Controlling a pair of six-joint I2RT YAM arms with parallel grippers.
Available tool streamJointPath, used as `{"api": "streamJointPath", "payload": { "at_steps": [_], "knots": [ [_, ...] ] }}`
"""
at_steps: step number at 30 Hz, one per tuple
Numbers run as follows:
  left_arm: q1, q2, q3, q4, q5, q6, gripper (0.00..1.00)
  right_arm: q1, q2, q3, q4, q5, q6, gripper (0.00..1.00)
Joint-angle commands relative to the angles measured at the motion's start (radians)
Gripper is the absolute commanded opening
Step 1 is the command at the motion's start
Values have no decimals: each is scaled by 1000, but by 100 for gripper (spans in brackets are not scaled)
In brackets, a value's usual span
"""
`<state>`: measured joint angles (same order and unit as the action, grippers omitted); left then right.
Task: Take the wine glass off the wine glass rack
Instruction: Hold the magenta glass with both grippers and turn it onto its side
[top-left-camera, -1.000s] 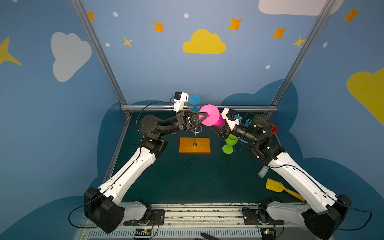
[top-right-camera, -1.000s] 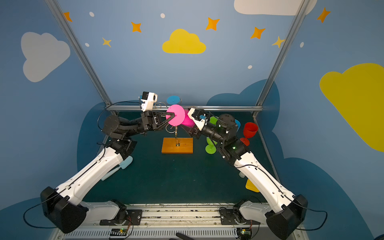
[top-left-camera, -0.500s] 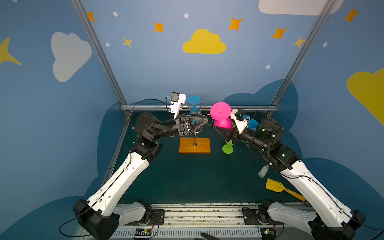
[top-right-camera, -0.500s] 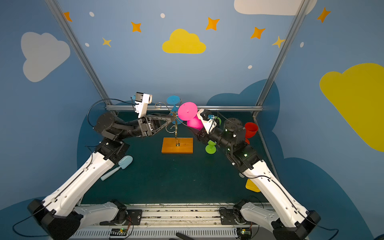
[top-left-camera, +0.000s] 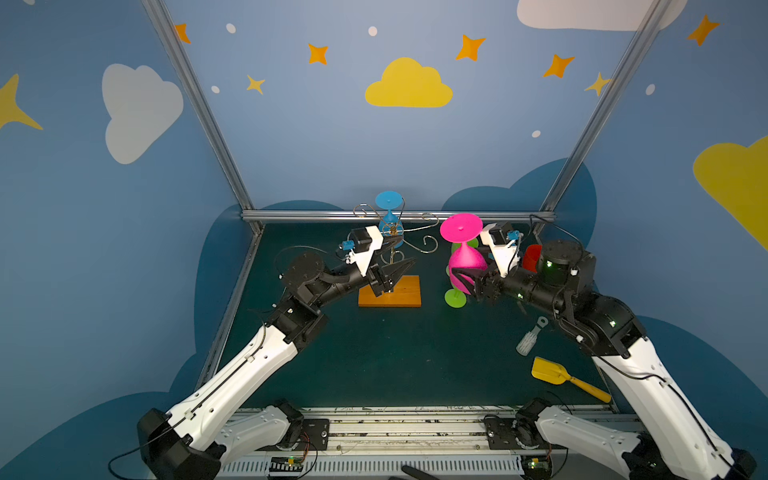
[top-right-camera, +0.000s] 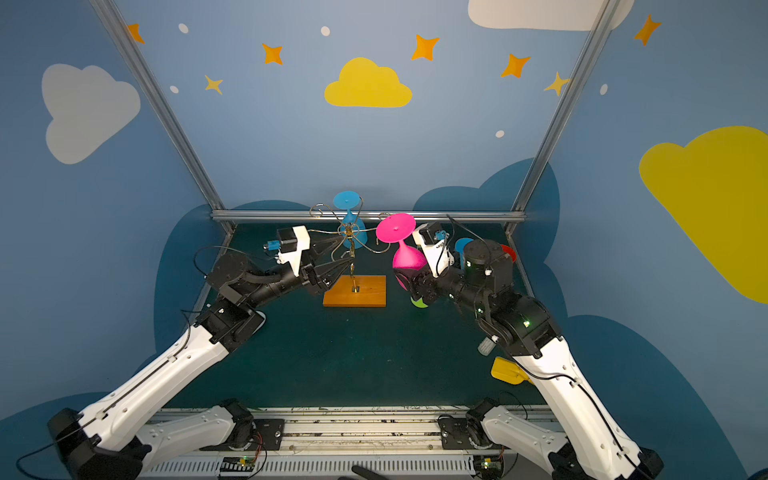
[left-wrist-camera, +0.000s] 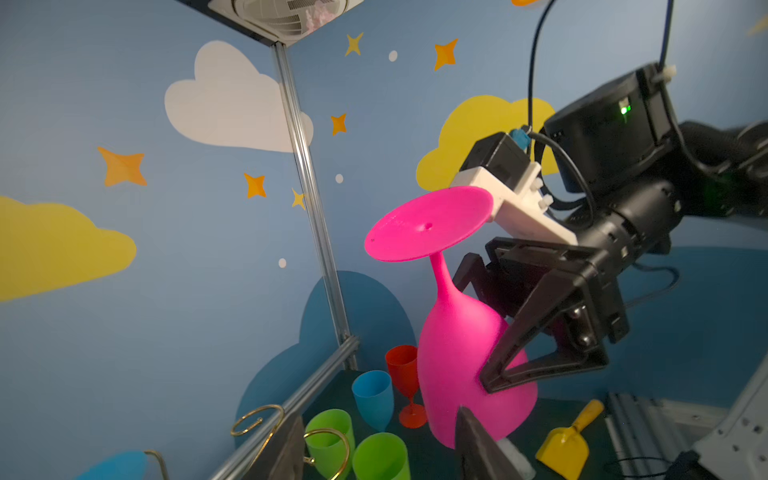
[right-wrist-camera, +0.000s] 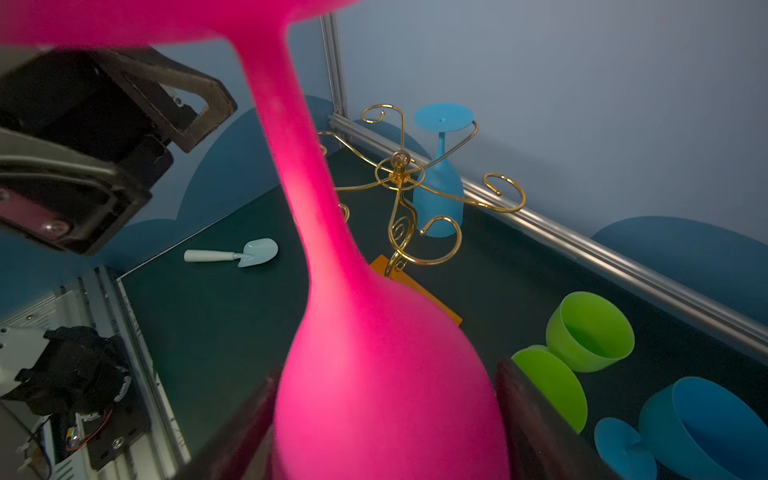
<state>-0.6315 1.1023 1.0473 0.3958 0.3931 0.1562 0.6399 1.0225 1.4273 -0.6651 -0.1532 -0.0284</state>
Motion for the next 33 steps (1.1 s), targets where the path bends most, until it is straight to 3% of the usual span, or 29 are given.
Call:
{"api": "streamJointPath", "payload": {
  "at_steps": [1,8,17,20,26,30,33],
  "knots": [
    [-16,9,-7,104,-45,263,54,13,10,34,-70,-36,39,26],
    [-46,55,17,123,-37,388,50,39,55,44,-90,-64,55,24],
    [-62,86,38,121,-9,448,43,98,116,61,-100,-74,59,21],
    [-63,86,54,88,-2,457,36,118,128,62,-104,-63,58,21],
    [-63,79,55,58,-3,467,9,135,139,64,-104,-52,68,23],
    [-64,62,41,59,-38,453,3,136,126,51,-85,-50,83,35],
    [-63,38,18,89,-96,388,3,135,87,15,-31,-41,101,60]
  ]
}}
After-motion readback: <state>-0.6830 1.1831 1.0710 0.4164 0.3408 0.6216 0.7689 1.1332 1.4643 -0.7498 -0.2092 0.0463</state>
